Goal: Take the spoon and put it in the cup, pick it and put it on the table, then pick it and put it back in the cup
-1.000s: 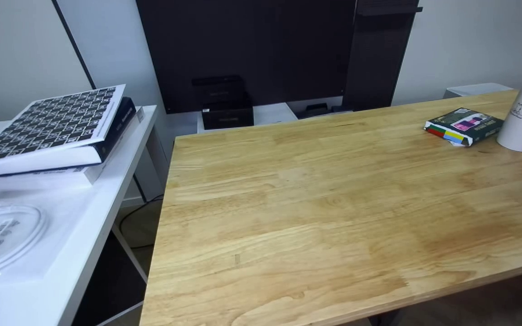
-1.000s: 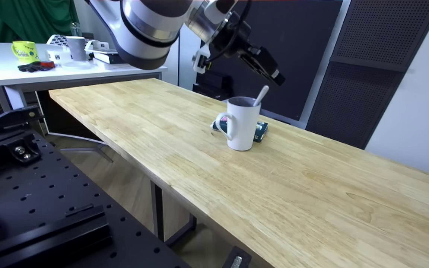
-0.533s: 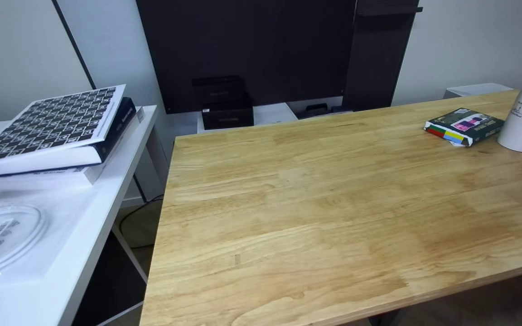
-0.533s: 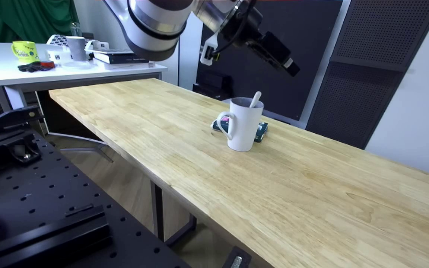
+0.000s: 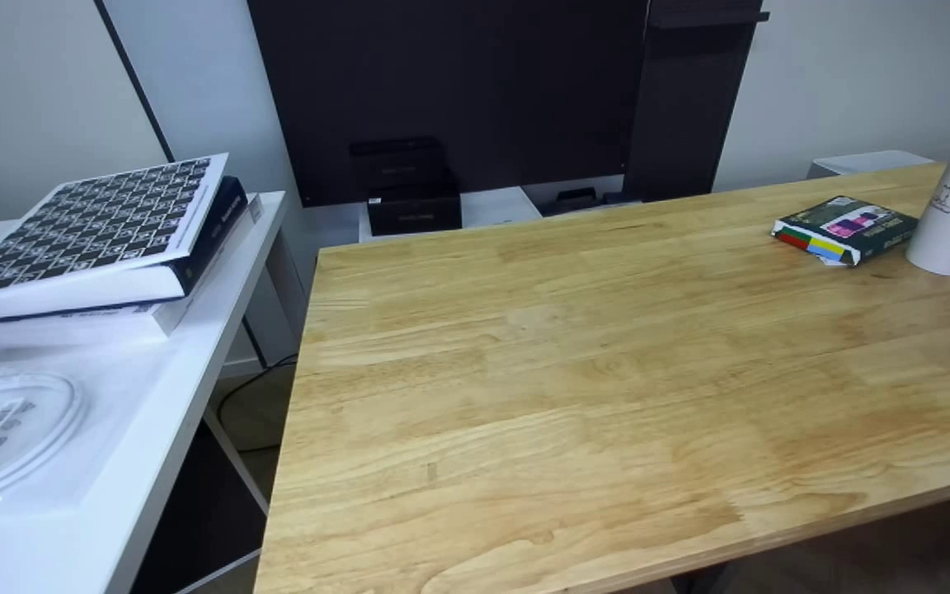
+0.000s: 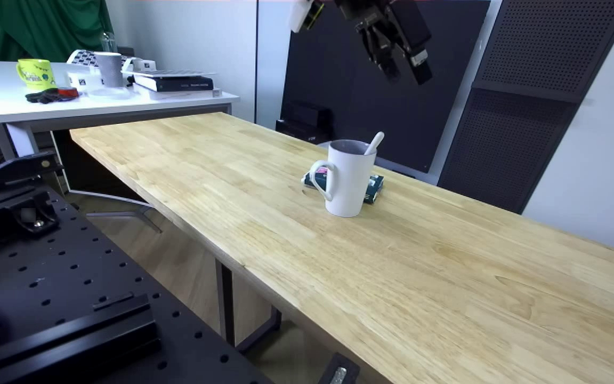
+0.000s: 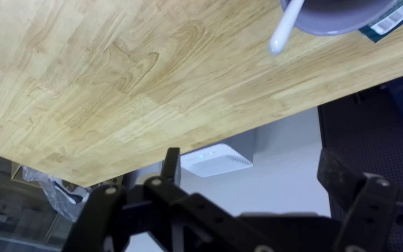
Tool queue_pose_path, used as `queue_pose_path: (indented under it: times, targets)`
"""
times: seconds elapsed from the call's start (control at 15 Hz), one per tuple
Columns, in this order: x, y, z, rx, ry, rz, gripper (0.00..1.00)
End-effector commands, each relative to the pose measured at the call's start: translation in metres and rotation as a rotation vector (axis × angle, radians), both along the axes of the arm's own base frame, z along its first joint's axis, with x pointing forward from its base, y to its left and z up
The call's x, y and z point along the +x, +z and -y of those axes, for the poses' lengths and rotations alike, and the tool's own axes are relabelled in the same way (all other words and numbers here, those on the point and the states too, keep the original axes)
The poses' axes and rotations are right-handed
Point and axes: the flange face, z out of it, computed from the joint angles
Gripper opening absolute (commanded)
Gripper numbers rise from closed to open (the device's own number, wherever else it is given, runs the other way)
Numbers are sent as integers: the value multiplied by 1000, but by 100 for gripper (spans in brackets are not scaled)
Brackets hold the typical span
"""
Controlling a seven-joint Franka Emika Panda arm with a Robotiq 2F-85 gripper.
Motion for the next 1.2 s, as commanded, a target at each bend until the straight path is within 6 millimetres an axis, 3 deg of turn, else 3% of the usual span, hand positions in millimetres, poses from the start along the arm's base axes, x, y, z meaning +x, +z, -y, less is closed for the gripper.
queue_pose_path:
  times: [0.0, 0.73, 1.13]
  targets:
    - [-9, 16, 4, 147, 64, -123, 100]
    - [-41, 62, 4, 445, 352, -510, 100]
    - [-66, 74, 4, 623, 523, -791, 100]
